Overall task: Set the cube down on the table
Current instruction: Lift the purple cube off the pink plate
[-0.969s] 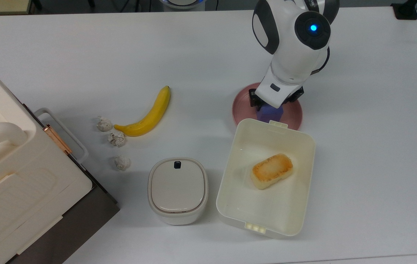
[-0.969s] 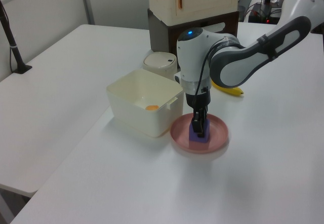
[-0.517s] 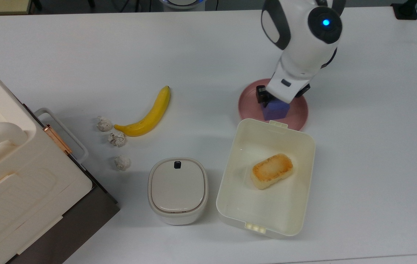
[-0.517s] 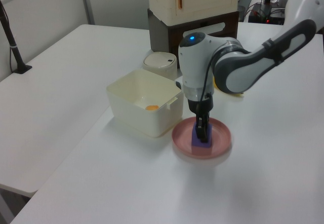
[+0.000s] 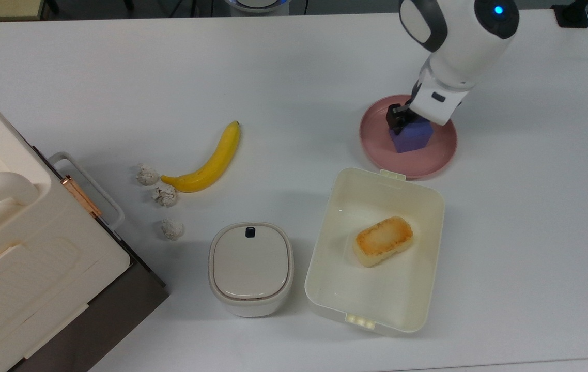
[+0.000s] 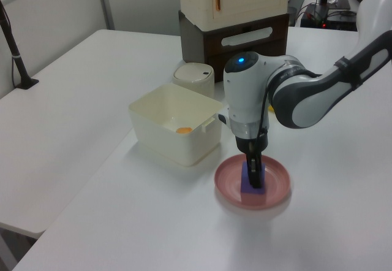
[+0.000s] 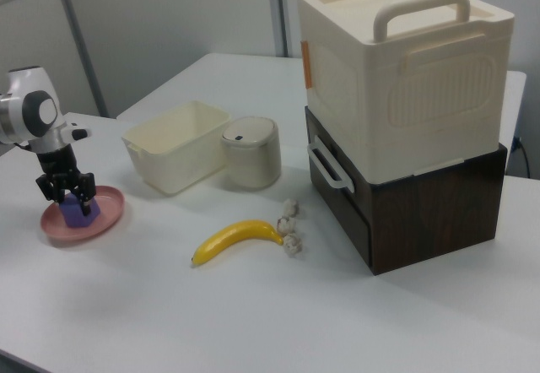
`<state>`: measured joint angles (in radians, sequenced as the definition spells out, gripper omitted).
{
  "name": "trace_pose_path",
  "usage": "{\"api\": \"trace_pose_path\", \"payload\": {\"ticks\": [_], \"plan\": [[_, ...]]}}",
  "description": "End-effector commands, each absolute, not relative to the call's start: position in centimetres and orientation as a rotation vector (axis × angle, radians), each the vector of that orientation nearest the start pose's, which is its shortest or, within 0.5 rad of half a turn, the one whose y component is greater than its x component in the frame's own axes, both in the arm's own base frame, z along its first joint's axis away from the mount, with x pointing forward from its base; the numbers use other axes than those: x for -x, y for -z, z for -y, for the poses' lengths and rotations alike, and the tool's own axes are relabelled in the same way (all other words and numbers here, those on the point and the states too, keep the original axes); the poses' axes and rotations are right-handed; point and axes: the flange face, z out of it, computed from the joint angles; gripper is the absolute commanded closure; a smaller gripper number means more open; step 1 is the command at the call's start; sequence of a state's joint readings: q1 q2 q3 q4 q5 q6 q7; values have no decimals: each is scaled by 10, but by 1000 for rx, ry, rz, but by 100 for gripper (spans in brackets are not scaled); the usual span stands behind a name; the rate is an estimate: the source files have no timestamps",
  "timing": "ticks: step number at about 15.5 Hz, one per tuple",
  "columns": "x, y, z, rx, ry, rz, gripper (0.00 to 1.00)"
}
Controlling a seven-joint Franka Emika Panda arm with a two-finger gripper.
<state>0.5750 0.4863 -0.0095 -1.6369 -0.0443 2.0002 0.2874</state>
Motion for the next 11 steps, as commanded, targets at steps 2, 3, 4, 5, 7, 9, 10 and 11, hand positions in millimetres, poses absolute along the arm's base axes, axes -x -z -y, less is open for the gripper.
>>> {"api": "trace_pose_path", "payload": {"ticks": [2,3,4,5,7,9,10,11], "plan": [[-534,-283,-374,3216,-250,459,100],[-535,-284,-374,3217,-245,449,100],[-536,-286,-372,3218,-243,439,100],[-539,-290,-371,3216,-235,433,100],[-548,-311,-358,3213,-198,401,100],[-561,-340,-328,3214,-194,331,100],[-568,-353,-314,3212,-187,309,100],[-575,-363,-297,3207,-182,310,100]]}}
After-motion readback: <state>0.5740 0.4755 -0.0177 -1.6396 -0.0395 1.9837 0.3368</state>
